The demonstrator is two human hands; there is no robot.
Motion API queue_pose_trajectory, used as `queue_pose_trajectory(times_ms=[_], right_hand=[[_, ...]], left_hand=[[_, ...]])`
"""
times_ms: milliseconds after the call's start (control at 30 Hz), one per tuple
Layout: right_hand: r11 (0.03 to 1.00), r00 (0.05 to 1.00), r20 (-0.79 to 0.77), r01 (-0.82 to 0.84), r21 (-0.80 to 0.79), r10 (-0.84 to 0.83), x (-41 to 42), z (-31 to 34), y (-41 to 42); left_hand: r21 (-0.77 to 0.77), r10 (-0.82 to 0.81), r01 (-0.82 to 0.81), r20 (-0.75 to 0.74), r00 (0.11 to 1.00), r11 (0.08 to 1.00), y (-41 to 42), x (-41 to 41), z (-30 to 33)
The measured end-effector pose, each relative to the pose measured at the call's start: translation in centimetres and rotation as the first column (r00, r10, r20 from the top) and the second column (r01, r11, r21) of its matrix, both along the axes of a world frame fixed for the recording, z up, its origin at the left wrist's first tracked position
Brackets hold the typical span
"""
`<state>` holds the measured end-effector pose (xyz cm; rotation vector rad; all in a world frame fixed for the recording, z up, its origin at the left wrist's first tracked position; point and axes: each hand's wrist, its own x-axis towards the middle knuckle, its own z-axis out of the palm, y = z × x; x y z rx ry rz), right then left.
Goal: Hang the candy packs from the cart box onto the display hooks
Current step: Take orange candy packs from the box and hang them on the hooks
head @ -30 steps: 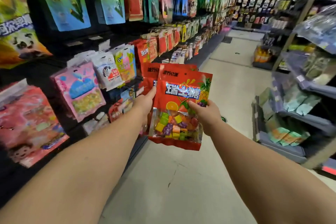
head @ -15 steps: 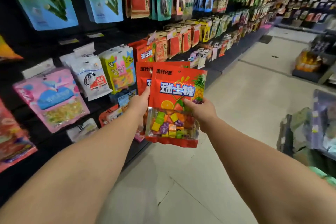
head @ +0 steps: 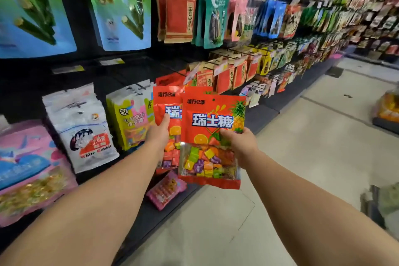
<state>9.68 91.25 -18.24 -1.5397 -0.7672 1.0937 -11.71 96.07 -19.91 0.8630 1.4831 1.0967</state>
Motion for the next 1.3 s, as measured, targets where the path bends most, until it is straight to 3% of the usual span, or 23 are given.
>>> queue_pose_trajectory(times_ms=[267, 400, 733, 867, 1000, 1133, 1300], right_hand=[[0.987, 0.99, -0.048, -0.138, -0.079, 0.135, -2.2, -3.1, 10.4], [0.966, 0.975, -0.002, -0.219, -0.139, 0.22, -2.6, -3.8, 15.8], [0.856, 0.875, 0.054, -0.456, -0.243, 0.482, 0.1, -4.7, 27.8], [0.813, 0.833, 0.034, -0.529, -0.243, 0.552, 0.6, -6.2, 29.8], [0.81, 0.84, -0.002, -0.524, -0.262, 0.542, 1.0, -11.2, 33.7], [0.831, 0.853, 0.007, -0.507, -0.228, 0.522, 1.6, -7.0, 31.3], [0.838, 0.858, 0.001, -0.501, -0.215, 0.513, 2.0, -7.0, 31.5]], left_hand=[[-0.084, 0.231, -0.225, 0.062, 0.971, 0.971, 4.8, -3.0, -2.5], [-0.11, 0.364, -0.367, -0.045, 0.93, 0.924, 6.6, -4.7, -4.5], [-0.065, 0.697, -0.708, -0.132, 0.705, 0.703, 8.4, -1.6, -5.6], [-0.086, 0.772, -0.783, -0.128, 0.622, 0.616, 8.5, -0.9, -8.6], [-0.056, 0.804, -0.812, -0.116, 0.583, 0.581, 8.1, 2.0, -6.4], [-0.085, 0.833, -0.841, -0.115, 0.541, 0.535, 8.0, 1.9, -7.0], [-0.073, 0.838, -0.848, -0.133, 0.53, 0.525, 7.5, 2.3, -6.8]])
